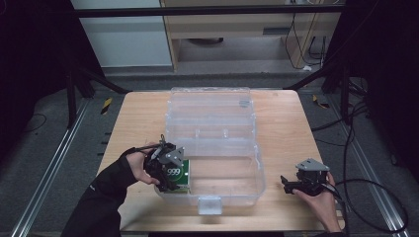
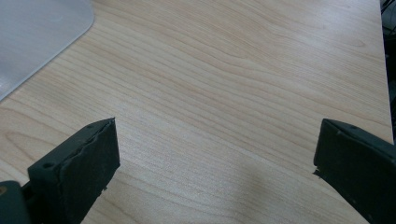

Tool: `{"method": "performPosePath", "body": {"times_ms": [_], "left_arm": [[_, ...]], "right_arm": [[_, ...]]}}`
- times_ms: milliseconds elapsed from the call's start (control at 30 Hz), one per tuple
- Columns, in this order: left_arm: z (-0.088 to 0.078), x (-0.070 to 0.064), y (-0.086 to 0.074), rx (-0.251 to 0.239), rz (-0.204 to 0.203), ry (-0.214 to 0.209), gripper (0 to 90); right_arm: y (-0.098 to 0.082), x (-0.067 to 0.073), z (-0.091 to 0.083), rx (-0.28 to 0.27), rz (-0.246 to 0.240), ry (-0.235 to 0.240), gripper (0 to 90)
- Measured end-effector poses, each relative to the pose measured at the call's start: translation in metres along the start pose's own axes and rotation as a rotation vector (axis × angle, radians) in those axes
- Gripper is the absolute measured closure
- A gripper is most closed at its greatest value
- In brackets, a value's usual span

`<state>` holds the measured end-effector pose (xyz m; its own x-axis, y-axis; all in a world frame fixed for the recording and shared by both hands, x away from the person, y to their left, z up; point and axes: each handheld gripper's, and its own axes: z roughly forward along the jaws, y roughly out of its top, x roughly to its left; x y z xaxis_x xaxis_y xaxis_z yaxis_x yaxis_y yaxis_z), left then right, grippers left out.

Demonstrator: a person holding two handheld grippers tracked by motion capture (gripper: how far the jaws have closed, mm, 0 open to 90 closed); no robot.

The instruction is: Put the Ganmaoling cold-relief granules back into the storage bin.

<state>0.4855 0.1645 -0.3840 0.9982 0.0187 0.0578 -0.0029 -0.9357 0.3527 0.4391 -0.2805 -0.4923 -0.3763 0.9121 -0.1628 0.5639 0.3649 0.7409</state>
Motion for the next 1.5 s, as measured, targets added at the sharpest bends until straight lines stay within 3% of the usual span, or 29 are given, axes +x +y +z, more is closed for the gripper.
{"method": "performPosePath", "body": {"times_ms": [367, 800, 1133, 1267, 1300, 1400, 1467, 1500], "left_arm": [[0.015, -0.002, -0.005, 0.013, -0.003, -0.003, 13.9], [0.017, -0.005, -0.006, 0.017, -0.004, 0.017, 12.8], [-0.009, -0.008, -0.008, -0.065, -0.031, 0.071, 14.2], [-0.022, -0.009, -0.014, -0.115, -0.066, 0.098, 18.4], [-0.028, -0.010, -0.020, -0.148, -0.089, 0.122, 19.2], [-0.034, -0.011, -0.026, -0.158, -0.105, 0.141, 21.1], [-0.044, -0.014, -0.038, -0.209, -0.153, 0.168, 25.1], [-0.044, -0.014, -0.038, -0.209, -0.153, 0.168, 26.7]], "right_arm": [[0.000, 0.000, 0.000, 0.008, -0.002, 0.002, 0.5], [0.000, 0.000, 0.000, 0.010, -0.003, 0.001, 0.5], [0.000, 0.000, 0.000, 0.013, -0.004, -0.001, 0.5], [-0.002, -0.001, 0.000, 0.019, 0.005, 0.003, 0.7], [-0.002, -0.001, 0.000, 0.022, 0.007, 0.005, 0.7], [-0.003, -0.002, 0.000, 0.023, 0.009, 0.003, 1.0], [-0.003, -0.002, 0.000, 0.023, 0.013, 0.005, 1.2], [-0.003, -0.002, 0.000, 0.023, 0.013, 0.005, 1.2]]}}
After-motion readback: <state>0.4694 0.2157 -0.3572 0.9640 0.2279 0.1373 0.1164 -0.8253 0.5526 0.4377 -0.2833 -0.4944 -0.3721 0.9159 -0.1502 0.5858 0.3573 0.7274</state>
